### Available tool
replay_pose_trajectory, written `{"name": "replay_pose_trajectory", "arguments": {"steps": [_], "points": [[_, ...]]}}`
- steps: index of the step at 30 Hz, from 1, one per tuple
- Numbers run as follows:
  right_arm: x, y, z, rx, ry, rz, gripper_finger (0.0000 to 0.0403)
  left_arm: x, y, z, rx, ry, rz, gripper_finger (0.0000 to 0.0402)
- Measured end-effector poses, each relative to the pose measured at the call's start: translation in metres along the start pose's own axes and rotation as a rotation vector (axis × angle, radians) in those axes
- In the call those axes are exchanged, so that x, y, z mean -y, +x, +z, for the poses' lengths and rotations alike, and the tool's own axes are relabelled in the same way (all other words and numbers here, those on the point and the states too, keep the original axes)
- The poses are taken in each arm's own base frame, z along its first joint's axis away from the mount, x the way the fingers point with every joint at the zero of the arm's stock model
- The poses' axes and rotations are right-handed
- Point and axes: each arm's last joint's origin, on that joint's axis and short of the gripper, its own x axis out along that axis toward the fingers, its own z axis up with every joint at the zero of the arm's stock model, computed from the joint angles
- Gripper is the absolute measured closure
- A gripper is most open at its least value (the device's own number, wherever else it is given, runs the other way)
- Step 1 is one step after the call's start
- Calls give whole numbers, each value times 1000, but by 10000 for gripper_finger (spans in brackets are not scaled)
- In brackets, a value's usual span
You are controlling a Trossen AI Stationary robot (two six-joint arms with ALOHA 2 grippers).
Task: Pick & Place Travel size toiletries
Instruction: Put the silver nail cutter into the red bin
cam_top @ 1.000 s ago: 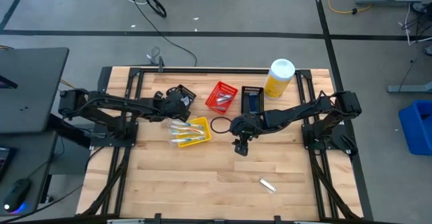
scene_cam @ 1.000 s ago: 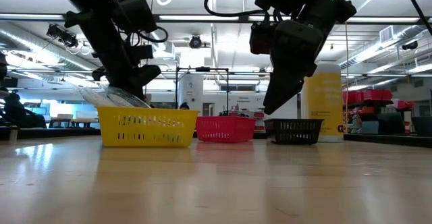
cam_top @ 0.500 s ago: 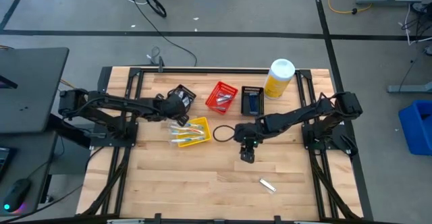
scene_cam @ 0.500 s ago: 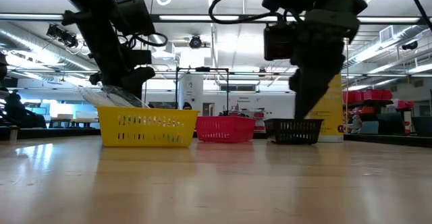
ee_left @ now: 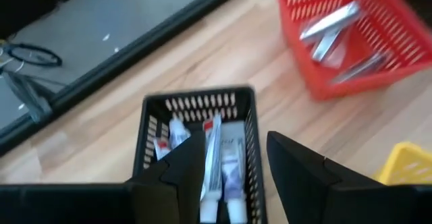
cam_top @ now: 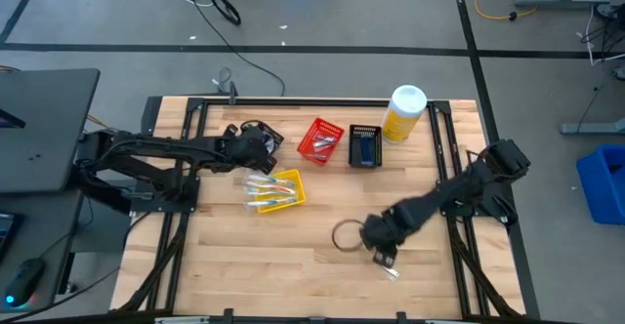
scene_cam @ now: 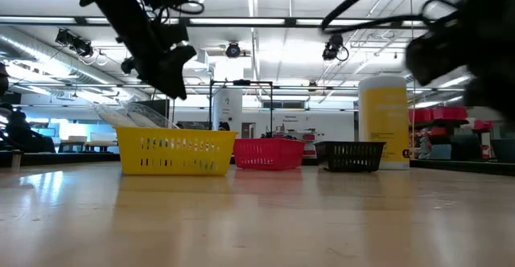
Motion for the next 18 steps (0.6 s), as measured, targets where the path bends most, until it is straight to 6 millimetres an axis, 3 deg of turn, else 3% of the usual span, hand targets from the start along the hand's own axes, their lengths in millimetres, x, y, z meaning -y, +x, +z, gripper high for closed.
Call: {"name": "replay_pose_trajectory", "arguments": {"steps": [8,14,18], "points": [[-29,10,-43,-26,122,5,210,1,-9,15,74,-55,-35,237],[-47,13,-51,134,92,77,211,5,-8,16,64,-88,-93,237],[-47,18,-53,241,64,-3,214,6,-8,16,67,-97,-107,237]]}}
